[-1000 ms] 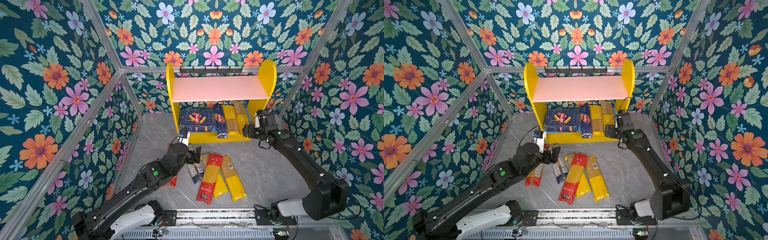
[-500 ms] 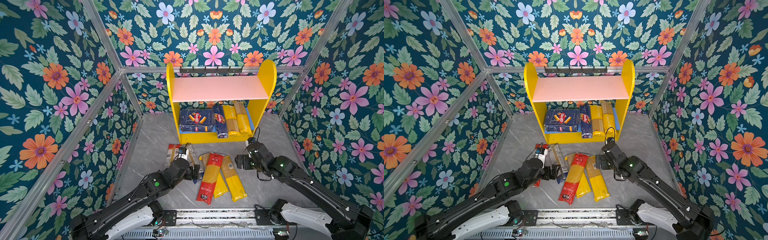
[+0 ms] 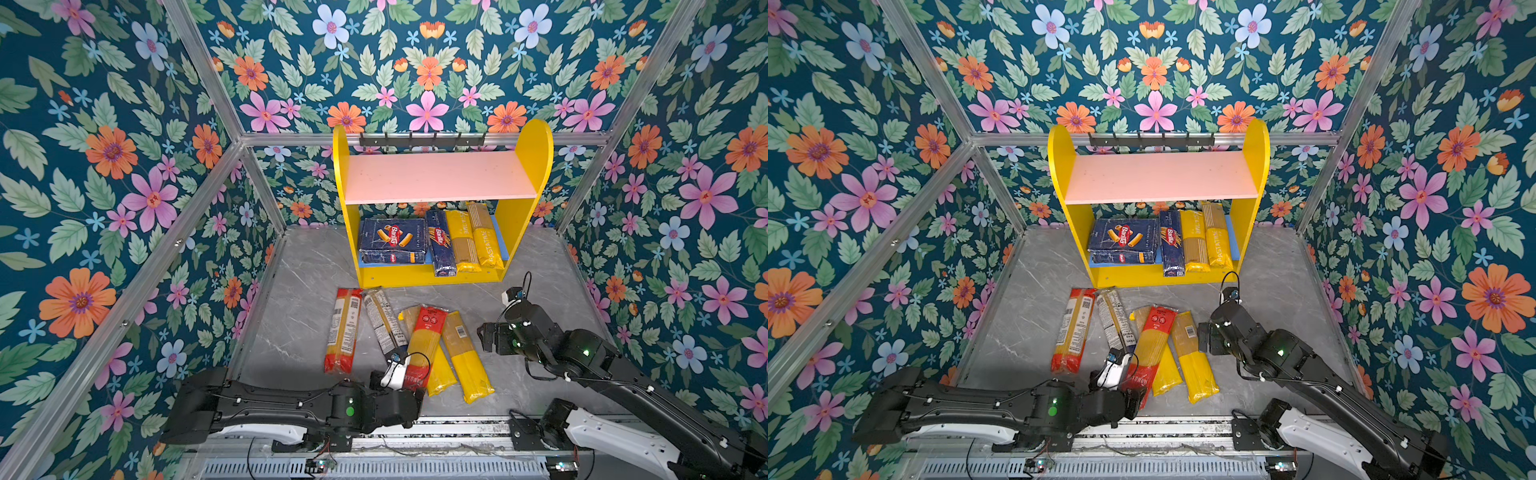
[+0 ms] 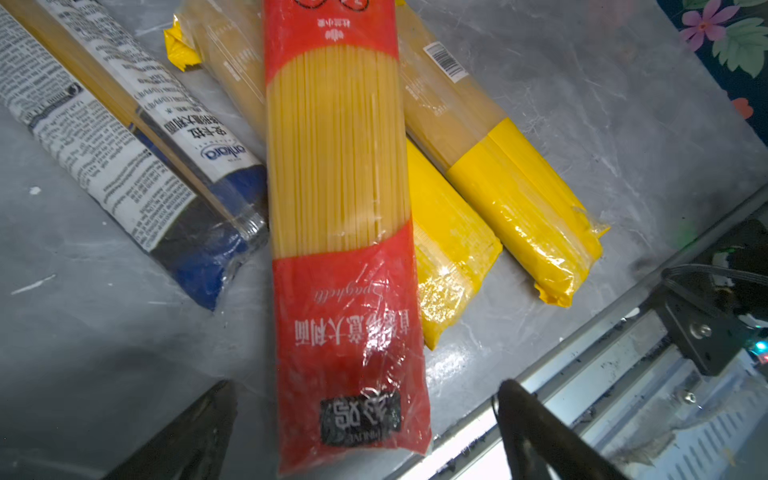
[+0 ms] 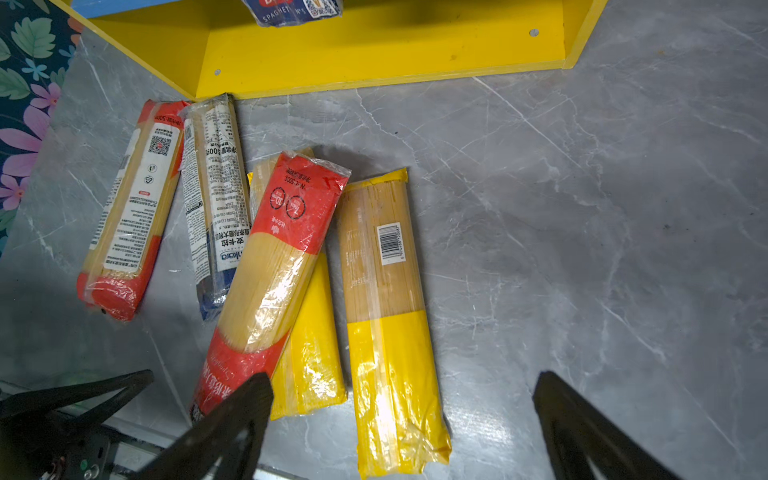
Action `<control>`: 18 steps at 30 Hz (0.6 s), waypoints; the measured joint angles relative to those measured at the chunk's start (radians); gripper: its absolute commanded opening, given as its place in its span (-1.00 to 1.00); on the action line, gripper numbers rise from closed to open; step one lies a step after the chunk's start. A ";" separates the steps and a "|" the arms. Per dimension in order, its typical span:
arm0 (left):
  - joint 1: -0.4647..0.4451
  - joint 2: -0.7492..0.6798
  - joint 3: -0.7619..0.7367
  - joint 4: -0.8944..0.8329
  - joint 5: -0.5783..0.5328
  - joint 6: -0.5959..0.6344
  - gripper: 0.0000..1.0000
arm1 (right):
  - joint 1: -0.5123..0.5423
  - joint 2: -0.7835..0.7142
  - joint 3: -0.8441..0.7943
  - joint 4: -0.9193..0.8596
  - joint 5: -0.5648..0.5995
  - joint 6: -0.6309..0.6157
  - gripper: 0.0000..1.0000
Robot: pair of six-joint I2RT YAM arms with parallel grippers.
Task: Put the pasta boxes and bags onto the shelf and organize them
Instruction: 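Lower the left gripper over the red-labeled spaghetti bag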
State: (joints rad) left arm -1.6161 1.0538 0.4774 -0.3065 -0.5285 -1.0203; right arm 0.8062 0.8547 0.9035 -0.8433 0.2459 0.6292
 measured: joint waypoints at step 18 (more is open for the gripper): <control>0.057 0.029 -0.153 0.261 -0.032 -0.011 1.00 | 0.074 -0.046 -0.027 -0.040 0.065 0.053 0.99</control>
State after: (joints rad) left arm -1.5593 1.0824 0.3244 -0.0452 -0.5610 -1.0309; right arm 0.8806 0.8089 0.8761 -0.8829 0.3111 0.6823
